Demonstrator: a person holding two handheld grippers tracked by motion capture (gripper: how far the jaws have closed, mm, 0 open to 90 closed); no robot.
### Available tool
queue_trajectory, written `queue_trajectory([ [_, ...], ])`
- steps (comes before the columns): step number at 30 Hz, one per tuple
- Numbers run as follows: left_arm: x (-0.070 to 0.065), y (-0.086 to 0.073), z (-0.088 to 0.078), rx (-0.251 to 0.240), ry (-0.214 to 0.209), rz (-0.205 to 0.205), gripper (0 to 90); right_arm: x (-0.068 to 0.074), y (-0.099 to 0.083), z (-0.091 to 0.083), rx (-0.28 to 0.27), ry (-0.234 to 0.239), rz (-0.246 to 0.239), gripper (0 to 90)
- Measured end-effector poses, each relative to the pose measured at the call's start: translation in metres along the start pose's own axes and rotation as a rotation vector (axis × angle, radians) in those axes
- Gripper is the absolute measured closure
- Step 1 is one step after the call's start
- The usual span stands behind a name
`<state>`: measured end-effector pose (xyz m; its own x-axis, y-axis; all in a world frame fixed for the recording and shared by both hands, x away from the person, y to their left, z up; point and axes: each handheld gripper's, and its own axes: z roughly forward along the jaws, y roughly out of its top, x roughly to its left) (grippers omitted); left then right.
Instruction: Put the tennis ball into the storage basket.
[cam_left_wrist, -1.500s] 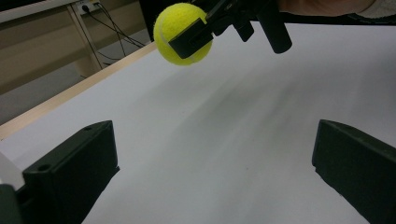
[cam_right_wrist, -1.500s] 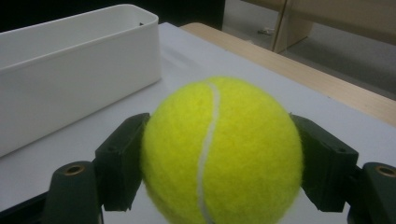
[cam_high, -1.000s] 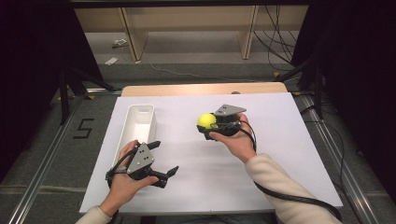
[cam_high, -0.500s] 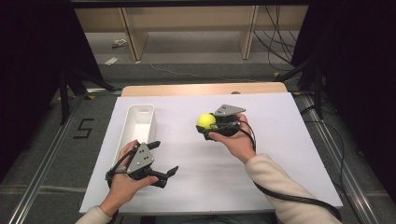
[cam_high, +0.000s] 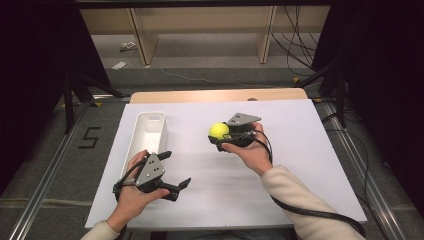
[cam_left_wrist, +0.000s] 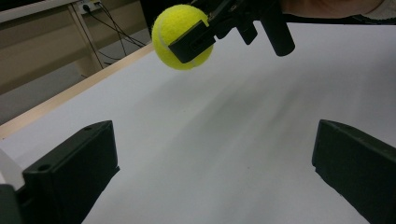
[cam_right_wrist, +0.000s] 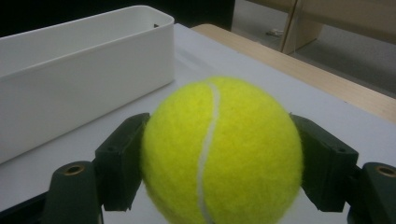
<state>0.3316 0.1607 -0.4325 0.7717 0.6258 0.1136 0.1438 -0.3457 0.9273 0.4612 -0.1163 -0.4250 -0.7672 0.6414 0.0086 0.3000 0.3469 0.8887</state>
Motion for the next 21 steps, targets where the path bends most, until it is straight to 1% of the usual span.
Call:
queue_trajectory([
  [21, 0.0002, -0.0001, 0.0001, -0.001, 0.001, -0.002, 0.0, 0.0046, 0.0019, 0.0005, -0.003, 0.012, -0.011, 26.8],
])
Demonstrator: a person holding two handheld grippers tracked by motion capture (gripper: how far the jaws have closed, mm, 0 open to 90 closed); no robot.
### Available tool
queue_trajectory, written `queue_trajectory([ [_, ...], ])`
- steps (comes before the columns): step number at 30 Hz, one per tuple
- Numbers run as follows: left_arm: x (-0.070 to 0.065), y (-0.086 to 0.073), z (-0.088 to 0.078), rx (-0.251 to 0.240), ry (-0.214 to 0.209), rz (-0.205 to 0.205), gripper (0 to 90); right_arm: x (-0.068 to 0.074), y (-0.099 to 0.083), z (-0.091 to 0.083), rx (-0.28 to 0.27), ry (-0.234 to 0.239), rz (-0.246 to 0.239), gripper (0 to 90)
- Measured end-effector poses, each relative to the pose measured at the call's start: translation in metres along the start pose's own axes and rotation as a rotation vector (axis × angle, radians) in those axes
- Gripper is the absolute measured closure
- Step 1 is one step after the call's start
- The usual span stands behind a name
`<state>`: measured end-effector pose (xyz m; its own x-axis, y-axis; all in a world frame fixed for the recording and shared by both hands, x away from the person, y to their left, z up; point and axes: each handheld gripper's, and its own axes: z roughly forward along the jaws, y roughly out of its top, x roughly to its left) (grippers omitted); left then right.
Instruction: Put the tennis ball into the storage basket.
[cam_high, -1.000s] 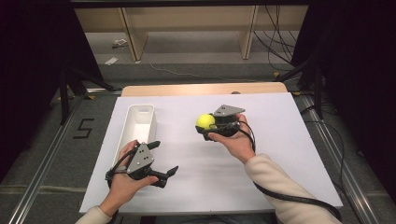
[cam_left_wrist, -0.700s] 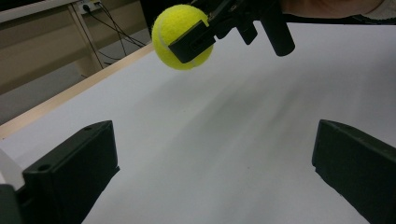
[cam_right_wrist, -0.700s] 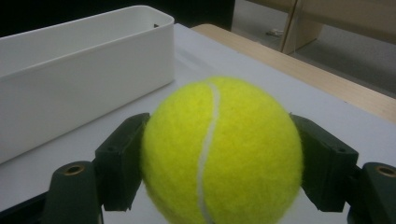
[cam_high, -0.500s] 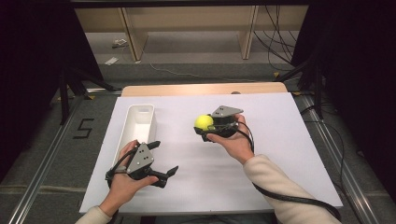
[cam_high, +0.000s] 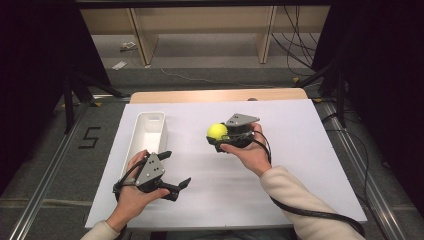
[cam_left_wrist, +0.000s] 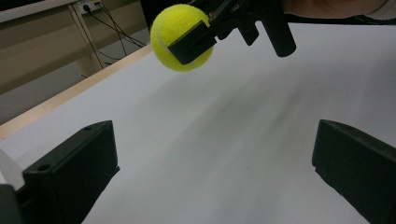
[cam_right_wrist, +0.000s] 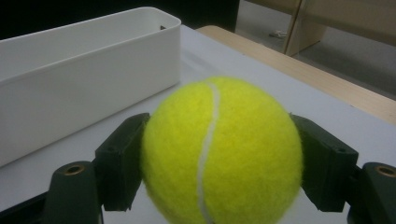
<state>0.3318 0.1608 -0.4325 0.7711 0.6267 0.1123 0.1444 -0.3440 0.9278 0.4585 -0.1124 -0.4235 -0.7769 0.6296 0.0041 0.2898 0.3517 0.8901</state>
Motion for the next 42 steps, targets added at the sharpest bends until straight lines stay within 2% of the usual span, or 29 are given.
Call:
queue_trajectory([
  [42, -0.0005, 0.0006, -0.0001, -0.002, 0.001, 0.002, 0.0, 0.0063, 0.0012, 0.0013, -0.004, 0.016, -0.001, 26.7],
])
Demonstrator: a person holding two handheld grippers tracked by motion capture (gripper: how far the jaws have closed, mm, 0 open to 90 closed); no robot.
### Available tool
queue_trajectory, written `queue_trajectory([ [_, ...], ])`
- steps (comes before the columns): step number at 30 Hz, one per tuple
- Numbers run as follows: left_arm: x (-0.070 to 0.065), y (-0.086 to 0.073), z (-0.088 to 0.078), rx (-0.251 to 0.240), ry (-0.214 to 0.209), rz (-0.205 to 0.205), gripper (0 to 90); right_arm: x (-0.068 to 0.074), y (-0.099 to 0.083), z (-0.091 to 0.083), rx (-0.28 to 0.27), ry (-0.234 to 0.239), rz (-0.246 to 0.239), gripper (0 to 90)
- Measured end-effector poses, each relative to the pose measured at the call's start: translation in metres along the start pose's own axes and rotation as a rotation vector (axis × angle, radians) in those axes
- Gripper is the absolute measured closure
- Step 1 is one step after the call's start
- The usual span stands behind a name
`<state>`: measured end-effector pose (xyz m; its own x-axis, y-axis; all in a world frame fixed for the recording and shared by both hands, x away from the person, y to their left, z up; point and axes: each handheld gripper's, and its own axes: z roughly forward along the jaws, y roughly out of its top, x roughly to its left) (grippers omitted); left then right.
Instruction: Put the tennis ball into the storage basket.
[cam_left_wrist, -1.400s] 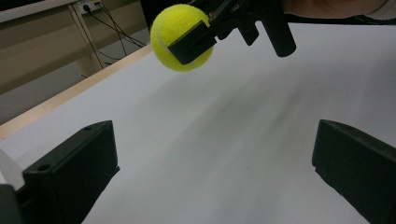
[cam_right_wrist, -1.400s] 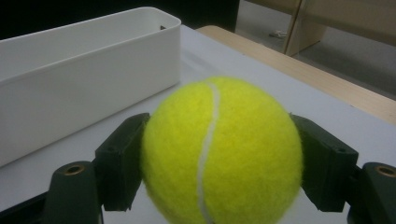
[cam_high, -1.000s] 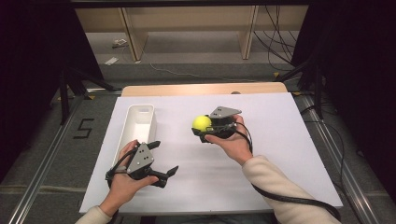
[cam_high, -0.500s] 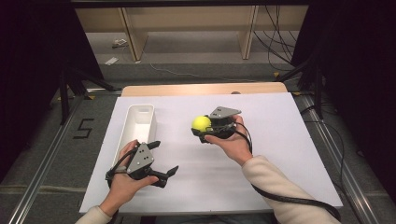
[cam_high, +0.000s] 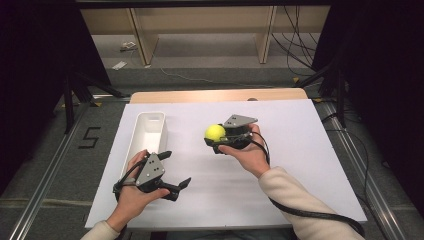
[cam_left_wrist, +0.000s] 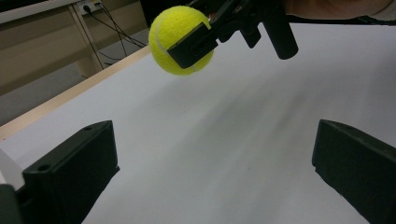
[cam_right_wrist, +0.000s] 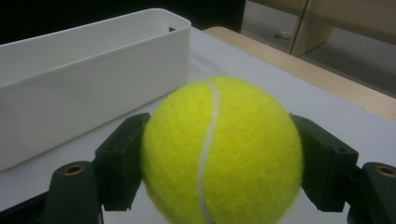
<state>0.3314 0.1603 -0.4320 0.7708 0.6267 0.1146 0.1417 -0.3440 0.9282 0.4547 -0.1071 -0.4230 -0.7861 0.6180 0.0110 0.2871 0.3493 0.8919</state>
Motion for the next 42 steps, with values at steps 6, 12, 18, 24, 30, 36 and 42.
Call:
queue_trajectory([
  [6, 0.0004, 0.0003, -0.0006, -0.001, 0.000, 0.003, 0.0, 0.0011, -0.0003, 0.0004, 0.005, 0.005, -0.002, 26.8],
  [12, -0.0002, 0.0004, -0.0006, -0.001, -0.001, 0.000, 0.0, 0.0031, 0.0001, 0.0009, 0.002, 0.008, -0.004, 26.7],
  [18, -0.0003, 0.0005, -0.0004, -0.003, -0.001, -0.001, 0.0, 0.0037, -0.0004, 0.0015, 0.005, 0.011, -0.003, 26.7],
  [24, -0.0003, 0.0006, -0.0008, -0.003, 0.000, 0.001, 0.0, 0.0038, -0.0005, 0.0014, 0.005, 0.011, -0.004, 26.7],
  [30, -0.0003, 0.0007, -0.0008, -0.004, 0.001, 0.002, 0.0, 0.0038, -0.0010, 0.0017, 0.009, 0.009, -0.001, 26.7],
  [36, -0.0005, 0.0010, -0.0007, -0.004, 0.002, 0.003, 0.0, 0.0043, -0.0009, 0.0017, 0.005, 0.012, -0.003, 26.7],
  [42, -0.0005, 0.0010, -0.0010, -0.006, 0.003, 0.003, 0.0, 0.0043, -0.0010, 0.0018, 0.005, 0.009, -0.003, 26.7],
])
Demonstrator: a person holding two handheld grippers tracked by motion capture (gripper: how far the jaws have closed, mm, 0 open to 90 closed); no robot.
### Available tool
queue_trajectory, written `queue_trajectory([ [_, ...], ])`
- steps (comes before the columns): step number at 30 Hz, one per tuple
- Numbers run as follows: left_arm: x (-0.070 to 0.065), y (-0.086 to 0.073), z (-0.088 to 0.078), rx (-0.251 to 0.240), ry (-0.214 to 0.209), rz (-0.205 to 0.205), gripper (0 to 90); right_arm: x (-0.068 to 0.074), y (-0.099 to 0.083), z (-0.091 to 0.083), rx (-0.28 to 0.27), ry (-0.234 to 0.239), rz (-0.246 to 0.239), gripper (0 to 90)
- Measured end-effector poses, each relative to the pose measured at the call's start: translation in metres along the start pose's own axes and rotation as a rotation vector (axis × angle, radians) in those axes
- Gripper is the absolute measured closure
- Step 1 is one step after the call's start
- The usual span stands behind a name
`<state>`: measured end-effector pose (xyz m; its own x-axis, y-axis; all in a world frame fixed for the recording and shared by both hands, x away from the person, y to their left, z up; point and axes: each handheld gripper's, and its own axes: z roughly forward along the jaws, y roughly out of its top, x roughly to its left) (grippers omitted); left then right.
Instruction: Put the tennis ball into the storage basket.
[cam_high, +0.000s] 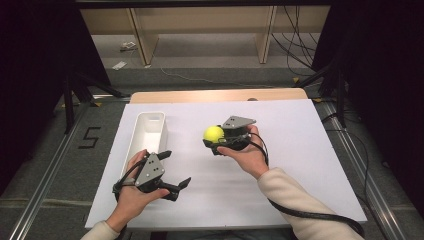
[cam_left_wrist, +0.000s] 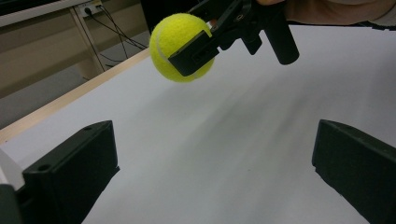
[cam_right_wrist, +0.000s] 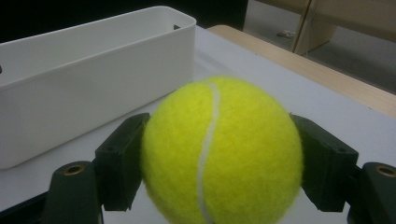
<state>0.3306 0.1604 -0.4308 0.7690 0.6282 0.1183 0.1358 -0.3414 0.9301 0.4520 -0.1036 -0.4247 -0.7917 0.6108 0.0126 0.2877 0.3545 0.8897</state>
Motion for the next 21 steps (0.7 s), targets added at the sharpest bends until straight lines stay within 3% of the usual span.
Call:
queue_trajectory([
  [21, 0.0004, -0.0001, -0.0004, 0.000, 0.001, 0.000, 0.0, 0.0019, -0.0017, 0.0019, 0.010, 0.005, -0.003, 26.8],
])
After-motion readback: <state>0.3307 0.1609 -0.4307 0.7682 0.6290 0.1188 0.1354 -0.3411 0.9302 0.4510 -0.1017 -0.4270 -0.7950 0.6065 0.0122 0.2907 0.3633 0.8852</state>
